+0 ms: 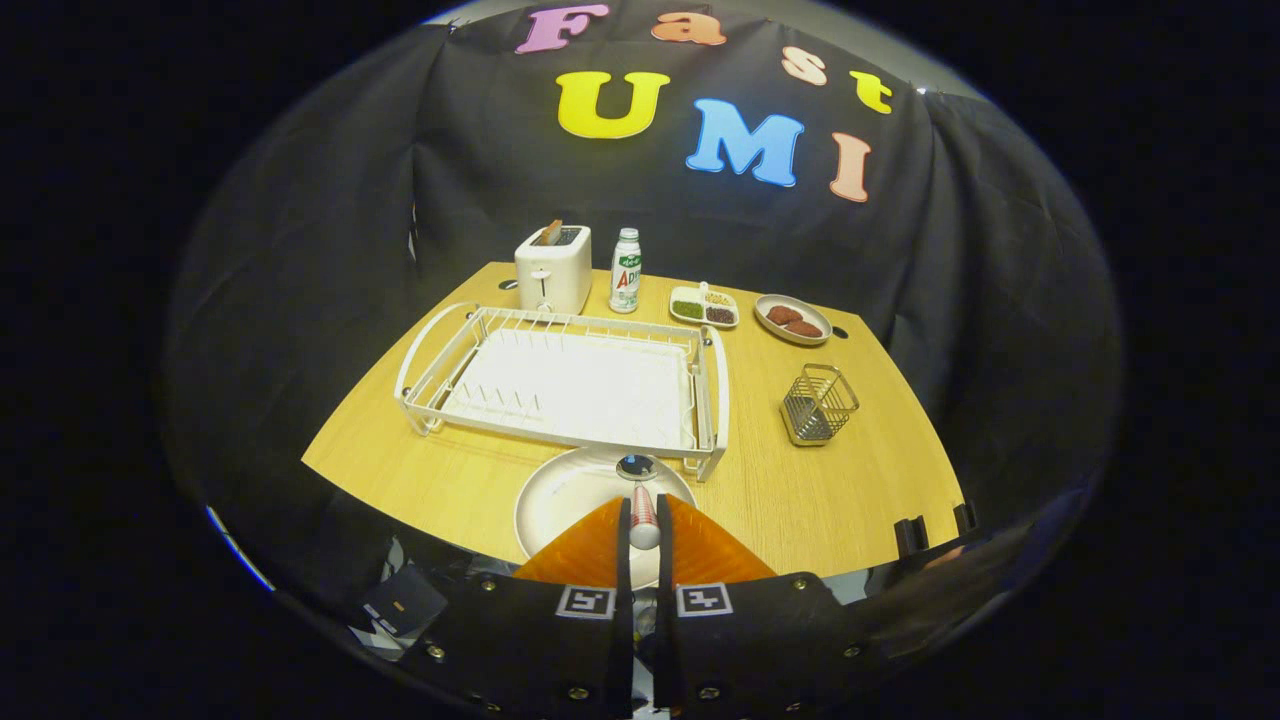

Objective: Take the plate from the dish rack, then take the spoon from the basket and place it into the plate.

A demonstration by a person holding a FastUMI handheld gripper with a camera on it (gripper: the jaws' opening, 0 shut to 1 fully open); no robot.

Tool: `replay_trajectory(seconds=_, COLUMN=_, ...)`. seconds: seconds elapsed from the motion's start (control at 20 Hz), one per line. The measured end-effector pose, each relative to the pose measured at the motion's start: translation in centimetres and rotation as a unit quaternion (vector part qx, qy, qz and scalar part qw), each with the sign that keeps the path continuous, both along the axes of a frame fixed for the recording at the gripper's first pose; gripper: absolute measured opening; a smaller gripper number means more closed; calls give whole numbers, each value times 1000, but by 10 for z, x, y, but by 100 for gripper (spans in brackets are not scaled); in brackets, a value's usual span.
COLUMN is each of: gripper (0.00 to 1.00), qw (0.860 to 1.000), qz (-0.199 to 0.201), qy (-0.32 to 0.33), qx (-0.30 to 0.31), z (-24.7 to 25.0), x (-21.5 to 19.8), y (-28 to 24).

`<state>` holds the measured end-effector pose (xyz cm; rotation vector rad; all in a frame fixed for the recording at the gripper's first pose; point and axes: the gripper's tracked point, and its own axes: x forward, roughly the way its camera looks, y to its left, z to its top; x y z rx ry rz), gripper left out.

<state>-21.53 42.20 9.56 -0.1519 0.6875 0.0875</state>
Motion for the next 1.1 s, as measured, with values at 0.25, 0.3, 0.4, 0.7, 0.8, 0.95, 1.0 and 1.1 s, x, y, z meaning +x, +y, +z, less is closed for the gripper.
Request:
replay_trajectory(seconds=0.25, gripper=8, qw=1000, qz=16, qy=13, qx=-17, z=-27, x=14, y=5)
replay_trajectory(seconds=0.3, gripper=8, qw=1000, qz=18, qy=18, qx=-19, z=-34, x=17, y=7)
replay_trajectory(seconds=0.4, gripper=8, qw=999, qz=17, qy=27, qx=-17, z=-42, x=24, y=9)
replay_trajectory(seconds=0.7, gripper=8, qw=999, qz=11, qy=35, qx=7, z=-50, x=44, y=16)
replay_trajectory(seconds=0.8, gripper=10, qw=999, qz=16, qy=36, qx=11, z=-53, x=49, y=19)
replay_trajectory(seconds=0.95, gripper=13, qw=999, qz=10, qy=30, qx=10, z=-50, x=56, y=16)
replay_trajectory(seconds=1.0, gripper=13, qw=1000, qz=7, qy=28, qx=11, z=-50, x=55, y=15)
replay_trajectory(seconds=1.1, gripper=13, qw=1000, qz=3, qy=27, qx=14, z=-50, x=57, y=13)
